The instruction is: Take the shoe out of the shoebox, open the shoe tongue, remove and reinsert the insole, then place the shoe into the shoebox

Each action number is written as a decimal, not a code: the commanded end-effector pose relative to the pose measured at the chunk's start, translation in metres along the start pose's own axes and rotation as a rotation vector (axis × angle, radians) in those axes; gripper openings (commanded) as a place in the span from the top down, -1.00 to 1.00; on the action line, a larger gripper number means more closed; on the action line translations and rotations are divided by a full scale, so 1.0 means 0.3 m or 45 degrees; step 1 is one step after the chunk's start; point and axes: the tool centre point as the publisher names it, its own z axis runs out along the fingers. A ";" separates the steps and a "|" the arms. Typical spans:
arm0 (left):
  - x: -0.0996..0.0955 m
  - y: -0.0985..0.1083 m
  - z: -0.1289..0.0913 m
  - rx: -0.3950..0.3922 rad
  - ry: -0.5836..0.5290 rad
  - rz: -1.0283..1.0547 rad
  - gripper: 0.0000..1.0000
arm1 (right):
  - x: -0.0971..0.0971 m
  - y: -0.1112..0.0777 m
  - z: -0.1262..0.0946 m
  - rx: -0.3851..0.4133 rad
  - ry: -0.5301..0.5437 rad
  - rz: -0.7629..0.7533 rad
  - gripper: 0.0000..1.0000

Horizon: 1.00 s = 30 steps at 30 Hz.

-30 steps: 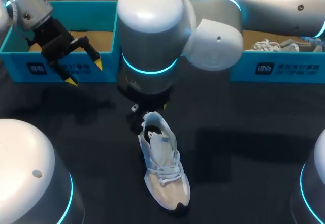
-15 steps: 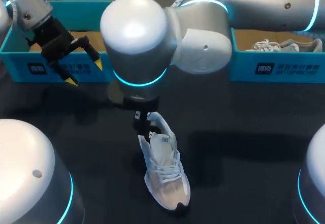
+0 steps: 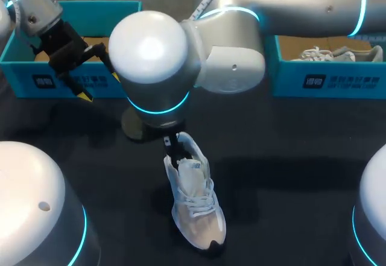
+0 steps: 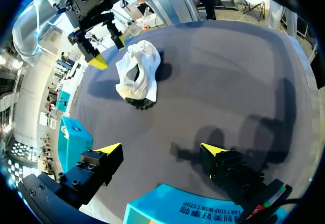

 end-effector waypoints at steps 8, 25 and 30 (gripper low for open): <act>0.000 -0.002 0.000 -0.003 0.002 0.000 -1.00 | -0.079 -0.003 0.159 0.023 0.072 -0.057 -1.00; 0.000 -0.002 0.000 -0.003 0.002 0.000 -1.00 | -0.083 -0.070 0.309 -0.038 0.119 -0.038 -1.00; 0.000 -0.002 0.000 -0.003 0.002 0.000 -1.00 | -0.095 -0.063 0.363 -0.063 0.147 -0.047 -1.00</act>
